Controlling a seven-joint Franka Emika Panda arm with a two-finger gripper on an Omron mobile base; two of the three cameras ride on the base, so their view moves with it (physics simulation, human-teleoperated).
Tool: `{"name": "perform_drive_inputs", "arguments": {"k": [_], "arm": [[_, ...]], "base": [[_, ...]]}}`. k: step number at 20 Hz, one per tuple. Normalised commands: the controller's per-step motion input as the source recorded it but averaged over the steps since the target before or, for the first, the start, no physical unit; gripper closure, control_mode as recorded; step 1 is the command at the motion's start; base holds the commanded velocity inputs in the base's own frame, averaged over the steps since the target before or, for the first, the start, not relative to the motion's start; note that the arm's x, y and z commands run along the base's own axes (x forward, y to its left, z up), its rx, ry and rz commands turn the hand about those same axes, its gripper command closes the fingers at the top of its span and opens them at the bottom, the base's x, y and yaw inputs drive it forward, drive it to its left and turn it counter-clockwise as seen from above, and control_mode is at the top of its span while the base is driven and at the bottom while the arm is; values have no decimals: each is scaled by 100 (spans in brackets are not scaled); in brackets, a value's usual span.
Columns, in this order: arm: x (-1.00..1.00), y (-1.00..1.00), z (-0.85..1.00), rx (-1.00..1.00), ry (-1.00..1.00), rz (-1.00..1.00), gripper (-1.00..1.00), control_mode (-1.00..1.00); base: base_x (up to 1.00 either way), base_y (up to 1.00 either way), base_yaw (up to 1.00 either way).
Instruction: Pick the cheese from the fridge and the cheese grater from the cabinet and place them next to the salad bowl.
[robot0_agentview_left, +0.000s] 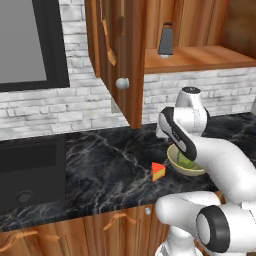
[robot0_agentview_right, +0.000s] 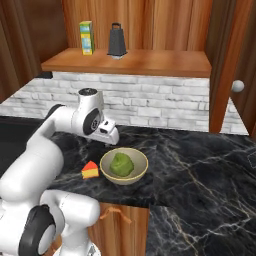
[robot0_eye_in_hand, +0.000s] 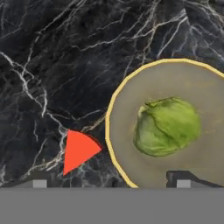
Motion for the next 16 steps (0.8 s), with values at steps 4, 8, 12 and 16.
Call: {"name": "perform_drive_inputs", "arguments": {"k": [4, 8, 12, 16], "arm": [[-38, -31, 63, 0, -15, 52, -100, -100], [-16, -19, 38, -5, -24, 5, -100, -100], [-3, -12, 61, 0, -31, 0, -100, -100], [-16, -5, 82, 0, -19, 0, -100, -100]], "base": [[0, 0, 0], [0, 0, 0], [0, 0, 0], [0, 0, 0]]}}
